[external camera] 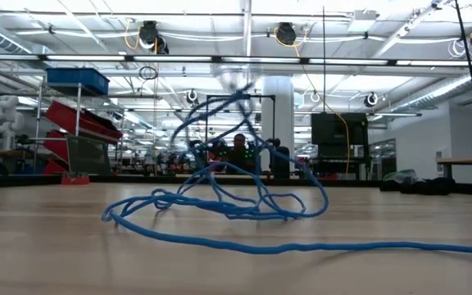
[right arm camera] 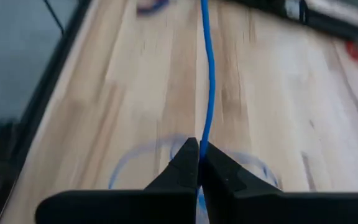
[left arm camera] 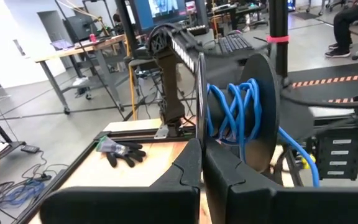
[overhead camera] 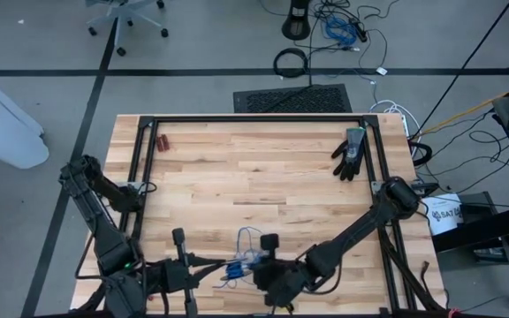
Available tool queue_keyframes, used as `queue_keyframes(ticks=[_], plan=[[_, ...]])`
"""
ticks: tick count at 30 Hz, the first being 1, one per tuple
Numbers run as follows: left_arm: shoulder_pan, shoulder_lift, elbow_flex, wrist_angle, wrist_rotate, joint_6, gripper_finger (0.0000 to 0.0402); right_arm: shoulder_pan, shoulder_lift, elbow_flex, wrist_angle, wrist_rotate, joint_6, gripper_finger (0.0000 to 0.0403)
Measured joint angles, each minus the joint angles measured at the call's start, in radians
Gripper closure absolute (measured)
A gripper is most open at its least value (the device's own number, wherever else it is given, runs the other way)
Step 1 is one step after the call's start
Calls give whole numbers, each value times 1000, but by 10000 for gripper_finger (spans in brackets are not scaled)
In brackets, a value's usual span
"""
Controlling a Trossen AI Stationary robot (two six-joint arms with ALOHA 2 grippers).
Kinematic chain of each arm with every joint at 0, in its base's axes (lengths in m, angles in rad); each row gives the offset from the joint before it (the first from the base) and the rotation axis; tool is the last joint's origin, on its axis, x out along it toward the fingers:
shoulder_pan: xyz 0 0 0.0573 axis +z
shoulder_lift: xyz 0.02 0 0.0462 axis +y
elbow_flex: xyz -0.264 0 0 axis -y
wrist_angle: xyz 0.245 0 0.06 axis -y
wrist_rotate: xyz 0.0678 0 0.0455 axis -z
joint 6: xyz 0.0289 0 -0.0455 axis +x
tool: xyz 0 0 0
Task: Coil cords
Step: Coil the blue wire onto a spool
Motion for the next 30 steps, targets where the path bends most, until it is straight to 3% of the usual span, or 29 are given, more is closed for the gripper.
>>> queue_keyframes(ticks=[5, 11, 16, 30], plan=[[-15, 0, 0, -12, -21, 0, 395, 47, -2, 147, -373, -16, 169, 402], [-19, 0, 0, -25, -21, 0, 395, 112, -2, 267, -573, 31, 305, 402], [-19, 0, 0, -26, -18, 0, 395, 156, -2, 346, -684, 114, 397, 403], [-19, 0, 0, -51, 38, -2, 395, 267, -3, 470, -729, 301, 428, 403]])
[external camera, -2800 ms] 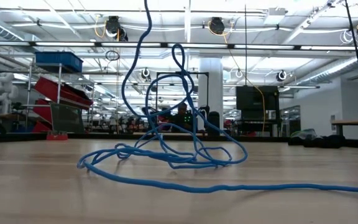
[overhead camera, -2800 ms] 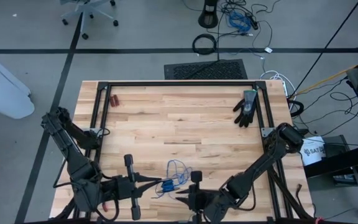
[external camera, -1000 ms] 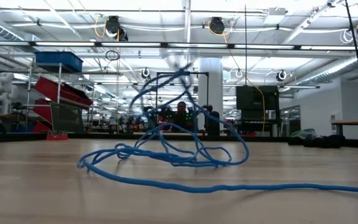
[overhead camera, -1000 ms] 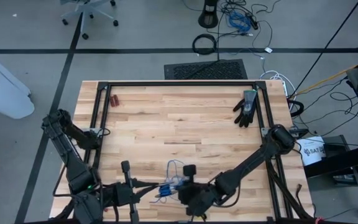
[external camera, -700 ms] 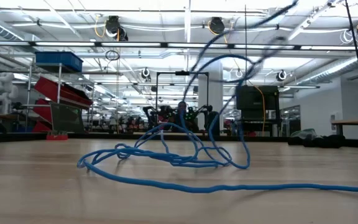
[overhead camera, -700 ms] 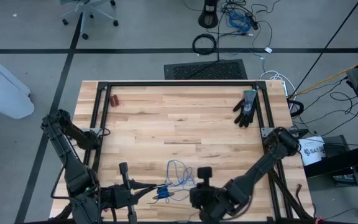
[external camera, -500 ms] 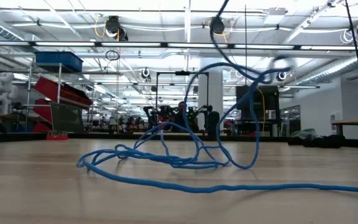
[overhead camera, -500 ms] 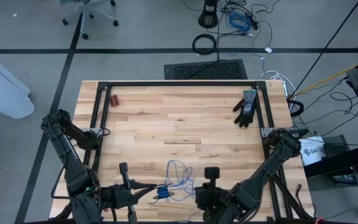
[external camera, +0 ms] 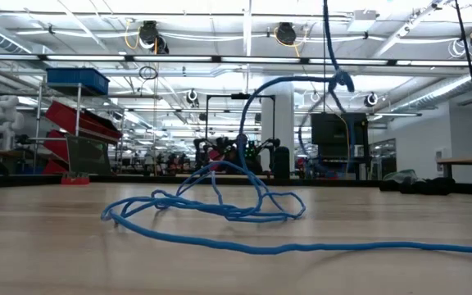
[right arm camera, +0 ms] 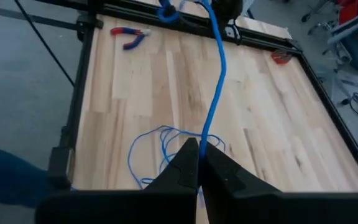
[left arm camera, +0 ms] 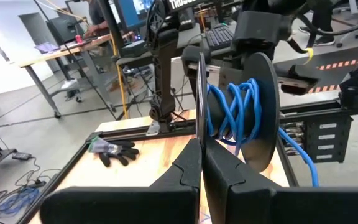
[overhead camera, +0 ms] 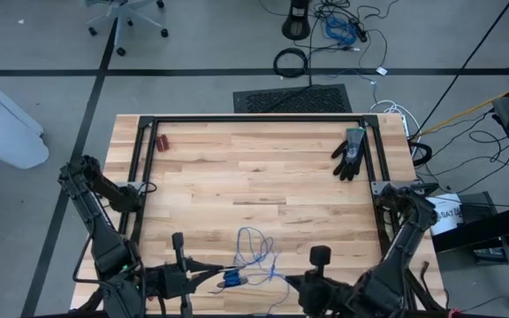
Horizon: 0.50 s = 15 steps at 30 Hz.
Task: Coil cords
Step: Coil the blue wire onto a spool
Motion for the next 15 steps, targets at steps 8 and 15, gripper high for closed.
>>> queue_keyframes(ticks=[8, 15], plan=[[0, 0, 0, 3, 0, -7, 395, -5, 9, -2, 0, -30, 26, 391], [0, 0, 0, 2, 0, -24, 395, -8, 7, -70, 32, -32, 50, 364]])
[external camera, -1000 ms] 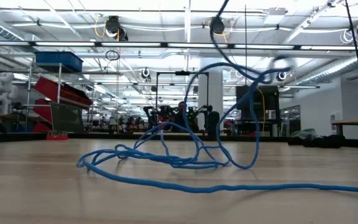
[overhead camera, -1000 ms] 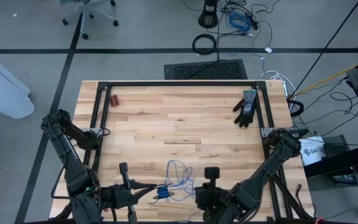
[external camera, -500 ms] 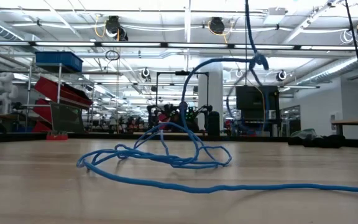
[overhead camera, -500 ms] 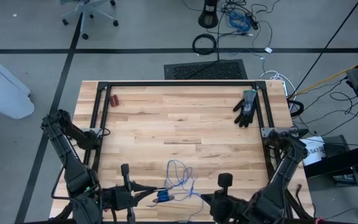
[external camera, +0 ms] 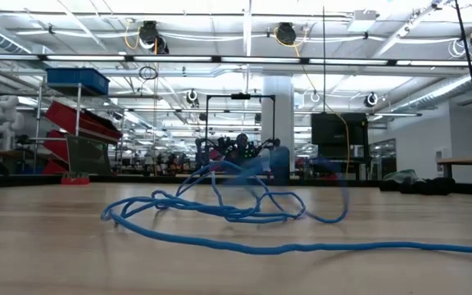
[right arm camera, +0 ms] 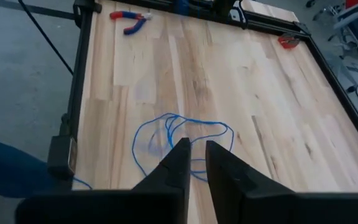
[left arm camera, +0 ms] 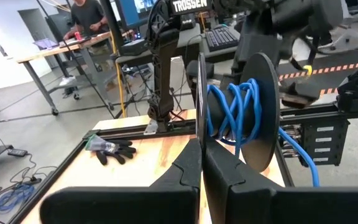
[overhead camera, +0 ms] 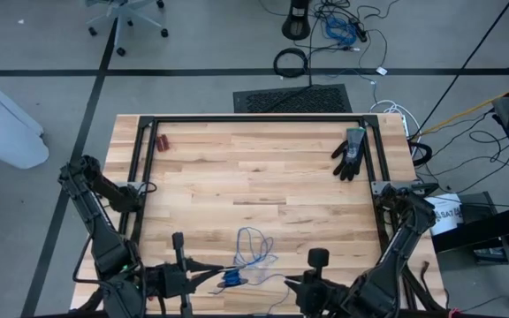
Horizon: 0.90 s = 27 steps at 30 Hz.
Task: Coil cords
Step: Coil the blue wire onto a spool
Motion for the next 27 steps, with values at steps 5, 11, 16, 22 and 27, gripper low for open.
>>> queue_keyframes(ticks=[5, 11, 16, 22, 27], plan=[[0, 0, 0, 0, 0, 0, 395, -20, 1, -73, 110, 6, -23, 344], [2, 0, 0, 0, 0, 4, 395, -78, 0, -177, 397, 44, -177, 318], [2, 0, 0, -1, 0, 7, 395, -133, 0, -310, 798, 27, -357, 302], [2, 0, 0, -1, 0, 7, 395, -168, 1, -435, 1077, -56, -430, 298], [2, 0, 0, -2, 0, 8, 395, -185, 1, -466, 1153, -112, -447, 298]])
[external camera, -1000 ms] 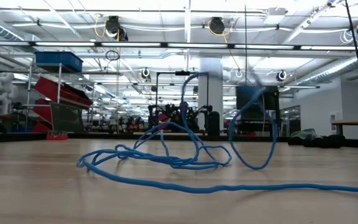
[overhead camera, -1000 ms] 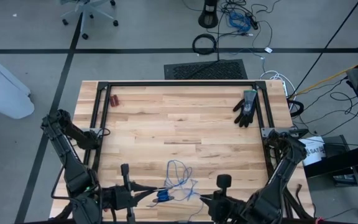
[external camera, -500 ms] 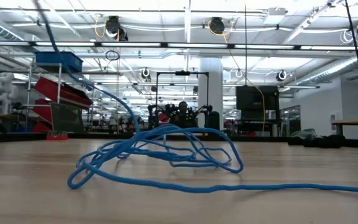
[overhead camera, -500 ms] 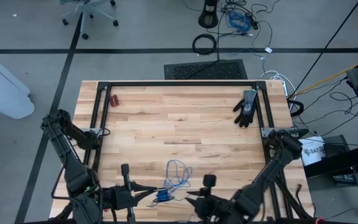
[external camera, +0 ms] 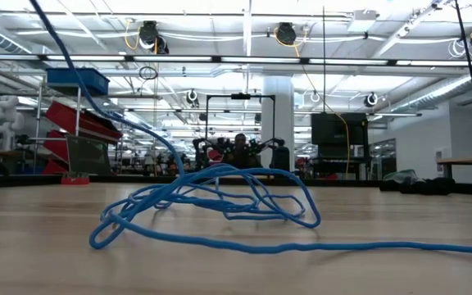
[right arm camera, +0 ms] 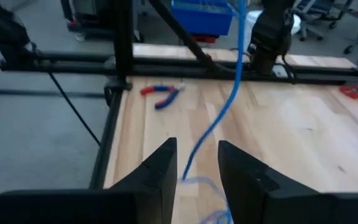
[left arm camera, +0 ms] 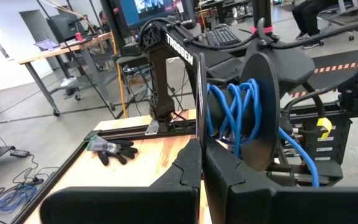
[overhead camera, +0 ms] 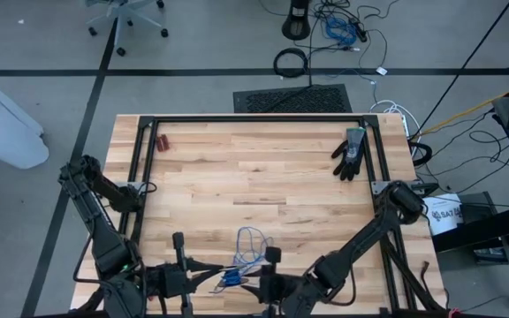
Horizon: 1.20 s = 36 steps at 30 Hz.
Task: Coil cords
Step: Coil the blue wire onto a spool
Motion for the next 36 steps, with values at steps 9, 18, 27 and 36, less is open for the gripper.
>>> queue_keyframes(ticks=[9, 18, 27, 36], plan=[[0, 0, 0, 0, 0, 0, 395, -18, 35, -31, 147, -39, -57, 307], [0, 0, 0, 1, 0, 0, 395, -24, 43, -31, 186, -5, -87, 396], [-9, 0, 0, -7, 0, 0, 395, 2, -68, -30, -97, 20, 53, 402], [-15, 0, 0, -29, -26, -6, 395, 93, -197, -29, -249, 17, 114, 402]])
